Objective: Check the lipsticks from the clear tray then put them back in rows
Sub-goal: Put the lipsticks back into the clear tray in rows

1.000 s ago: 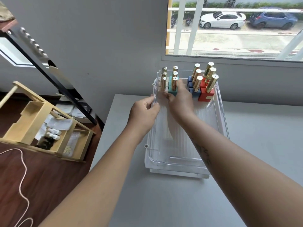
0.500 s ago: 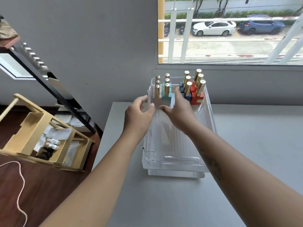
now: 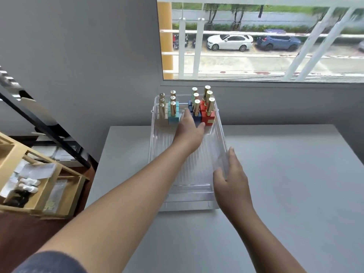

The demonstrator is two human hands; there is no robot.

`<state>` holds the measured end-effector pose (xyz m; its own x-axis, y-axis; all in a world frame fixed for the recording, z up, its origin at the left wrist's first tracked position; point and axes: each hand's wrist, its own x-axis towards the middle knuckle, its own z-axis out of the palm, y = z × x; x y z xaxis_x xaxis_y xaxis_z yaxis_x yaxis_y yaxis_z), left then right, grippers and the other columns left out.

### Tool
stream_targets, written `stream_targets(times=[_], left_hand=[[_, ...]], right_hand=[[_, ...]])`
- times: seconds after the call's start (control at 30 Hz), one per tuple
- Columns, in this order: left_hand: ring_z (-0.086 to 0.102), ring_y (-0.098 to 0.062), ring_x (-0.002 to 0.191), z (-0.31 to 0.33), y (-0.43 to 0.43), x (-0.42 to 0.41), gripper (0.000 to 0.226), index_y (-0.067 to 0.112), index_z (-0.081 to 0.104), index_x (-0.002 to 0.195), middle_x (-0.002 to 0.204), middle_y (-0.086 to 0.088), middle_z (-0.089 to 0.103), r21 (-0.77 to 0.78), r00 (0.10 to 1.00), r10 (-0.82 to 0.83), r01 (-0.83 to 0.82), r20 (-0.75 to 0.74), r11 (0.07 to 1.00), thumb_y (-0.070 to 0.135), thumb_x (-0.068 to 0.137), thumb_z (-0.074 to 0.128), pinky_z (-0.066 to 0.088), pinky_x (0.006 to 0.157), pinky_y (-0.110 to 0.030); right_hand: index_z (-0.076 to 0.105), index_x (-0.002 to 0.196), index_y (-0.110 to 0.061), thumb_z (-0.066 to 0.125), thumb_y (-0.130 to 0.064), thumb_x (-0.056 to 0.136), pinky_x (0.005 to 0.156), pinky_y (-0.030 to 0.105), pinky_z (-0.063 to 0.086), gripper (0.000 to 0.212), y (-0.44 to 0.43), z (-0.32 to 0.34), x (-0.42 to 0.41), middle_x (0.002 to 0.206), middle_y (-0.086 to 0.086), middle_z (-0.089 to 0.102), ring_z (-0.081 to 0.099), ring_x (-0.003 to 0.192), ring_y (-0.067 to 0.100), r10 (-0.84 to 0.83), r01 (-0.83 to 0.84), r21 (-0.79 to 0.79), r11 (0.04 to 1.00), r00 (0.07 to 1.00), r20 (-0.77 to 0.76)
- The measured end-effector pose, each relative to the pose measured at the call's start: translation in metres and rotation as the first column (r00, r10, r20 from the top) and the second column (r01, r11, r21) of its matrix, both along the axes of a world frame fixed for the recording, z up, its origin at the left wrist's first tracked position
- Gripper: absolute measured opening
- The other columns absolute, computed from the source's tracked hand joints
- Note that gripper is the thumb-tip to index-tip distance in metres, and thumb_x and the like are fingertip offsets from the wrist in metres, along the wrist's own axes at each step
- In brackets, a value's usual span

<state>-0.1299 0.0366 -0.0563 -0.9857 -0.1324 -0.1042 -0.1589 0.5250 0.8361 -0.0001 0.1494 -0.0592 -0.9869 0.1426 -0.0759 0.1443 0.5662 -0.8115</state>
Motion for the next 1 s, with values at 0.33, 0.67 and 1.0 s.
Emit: stream_targets(times=[0.33,0.67,1.0], left_hand=[[0.063,-0.022,0.098,-0.018,0.004,-0.017,0.032,0.016,0.055,0.126,0.114,-0.004,0.069,0.0,0.985,0.081,-0.083,-0.15,0.997,0.012,0.095,0.055,0.041,0.076,-0.023],[0.061,-0.023,0.108,-0.013,-0.001,-0.013,0.045,0.015,0.049,0.137,0.123,-0.007,0.065,0.009,0.996,0.03,-0.029,-0.087,1.0,0.017,0.094,0.061,0.043,0.079,-0.025],[0.059,-0.024,0.104,-0.005,-0.011,-0.001,0.029,0.015,0.061,0.127,0.122,-0.01,0.065,-0.131,0.992,0.099,-0.109,-0.081,0.985,0.015,0.101,0.047,0.047,0.077,-0.028]], right_hand=[[0.018,0.154,-0.018,0.037,-0.008,0.094,0.094,-0.001,0.014,0.064,0.003,-0.006,0.0,0.158,-0.005,0.027,0.025,0.142,0.007,-0.009,0.009,-0.007,1.0,1.0,0.025],[0.017,0.154,-0.017,0.037,-0.009,0.093,0.089,-0.005,0.012,0.064,0.003,-0.01,-0.001,0.159,-0.003,0.026,0.025,0.143,0.009,-0.014,0.014,0.014,1.0,1.0,0.014],[0.015,0.153,-0.015,0.037,-0.009,0.092,0.094,0.013,0.024,0.065,0.004,-0.008,0.0,0.159,0.001,0.027,0.031,0.141,0.014,0.031,-0.03,0.008,1.0,0.999,-0.02]])
